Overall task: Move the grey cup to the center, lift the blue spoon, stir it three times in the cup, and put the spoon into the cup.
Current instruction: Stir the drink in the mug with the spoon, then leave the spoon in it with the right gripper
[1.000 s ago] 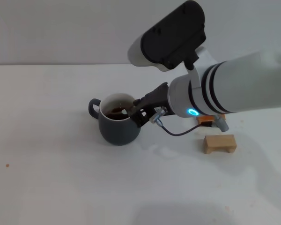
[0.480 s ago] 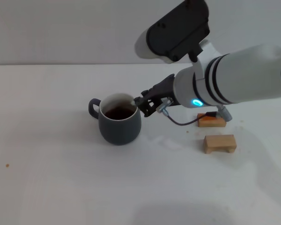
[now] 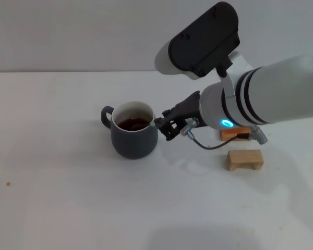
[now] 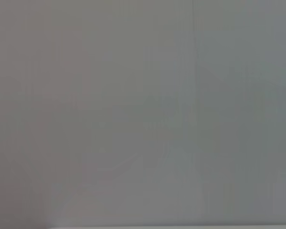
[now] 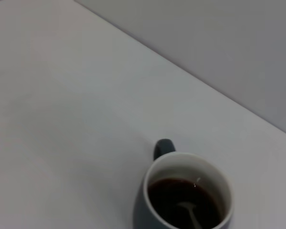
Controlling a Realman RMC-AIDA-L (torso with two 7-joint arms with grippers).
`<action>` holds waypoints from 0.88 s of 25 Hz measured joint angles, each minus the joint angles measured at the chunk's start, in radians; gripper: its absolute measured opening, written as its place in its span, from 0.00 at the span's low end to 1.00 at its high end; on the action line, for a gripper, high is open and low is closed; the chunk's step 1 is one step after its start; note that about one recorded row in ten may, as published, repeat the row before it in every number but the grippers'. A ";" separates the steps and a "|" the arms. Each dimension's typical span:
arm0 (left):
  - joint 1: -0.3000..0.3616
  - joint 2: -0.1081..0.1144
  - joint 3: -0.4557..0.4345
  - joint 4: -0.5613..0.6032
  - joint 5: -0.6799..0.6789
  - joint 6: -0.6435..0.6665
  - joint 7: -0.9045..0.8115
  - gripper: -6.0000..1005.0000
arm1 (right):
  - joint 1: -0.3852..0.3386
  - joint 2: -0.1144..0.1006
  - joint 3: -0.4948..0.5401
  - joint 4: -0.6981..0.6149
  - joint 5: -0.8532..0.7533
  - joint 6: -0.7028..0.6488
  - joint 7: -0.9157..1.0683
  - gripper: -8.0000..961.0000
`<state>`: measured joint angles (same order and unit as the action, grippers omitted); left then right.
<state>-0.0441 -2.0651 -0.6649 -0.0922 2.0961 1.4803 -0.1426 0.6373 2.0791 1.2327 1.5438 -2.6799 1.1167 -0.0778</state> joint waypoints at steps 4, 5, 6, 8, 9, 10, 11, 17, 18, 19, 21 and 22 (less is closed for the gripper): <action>0.004 -0.001 0.002 -0.003 0.002 0.002 0.000 0.84 | -0.011 0.002 -0.021 0.027 0.002 0.005 0.002 0.18; 0.006 -0.001 0.002 -0.007 0.004 0.003 0.000 0.84 | -0.011 0.002 -0.037 0.033 0.005 0.004 0.005 0.18; 0.006 -0.001 0.002 -0.007 0.004 0.003 0.000 0.84 | -0.011 0.002 -0.037 0.033 0.005 0.004 0.005 0.18; 0.008 -0.001 0.002 -0.010 0.006 0.006 0.000 0.84 | -0.006 0.003 -0.045 0.028 0.014 -0.003 0.006 0.18; 0.010 -0.001 0.002 -0.011 0.006 0.009 0.000 0.84 | -0.003 0.003 -0.047 0.022 0.018 -0.008 0.006 0.18; 0.011 -0.001 0.002 -0.011 0.006 0.011 0.000 0.84 | 0.000 0.004 -0.049 0.014 0.021 -0.016 0.006 0.18; 0.012 -0.001 0.003 -0.011 0.007 0.011 0.000 0.84 | 0.005 0.004 -0.049 0.005 0.023 -0.027 0.007 0.18; 0.017 -0.001 0.004 -0.011 0.007 0.014 0.000 0.84 | 0.029 0.004 -0.049 -0.040 0.026 -0.073 0.005 0.18; 0.018 -0.001 0.004 -0.011 0.007 0.015 0.000 0.84 | 0.032 0.004 -0.049 -0.047 0.027 -0.080 0.003 0.18; 0.019 -0.001 0.004 -0.010 0.007 0.015 0.000 0.84 | 0.035 0.003 -0.049 -0.053 0.027 -0.086 0.002 0.18; 0.020 -0.001 0.004 -0.011 0.007 0.015 0.000 0.84 | 0.037 0.003 -0.047 -0.063 0.026 -0.097 0.001 0.18; 0.020 -0.001 0.004 -0.012 0.007 0.015 0.000 0.84 | 0.039 0.002 -0.044 -0.068 0.024 -0.102 0.000 0.18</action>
<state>-0.0238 -2.0663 -0.6611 -0.1038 2.1032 1.4957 -0.1426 0.6766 2.0808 1.1882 1.4753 -2.6557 1.0149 -0.0781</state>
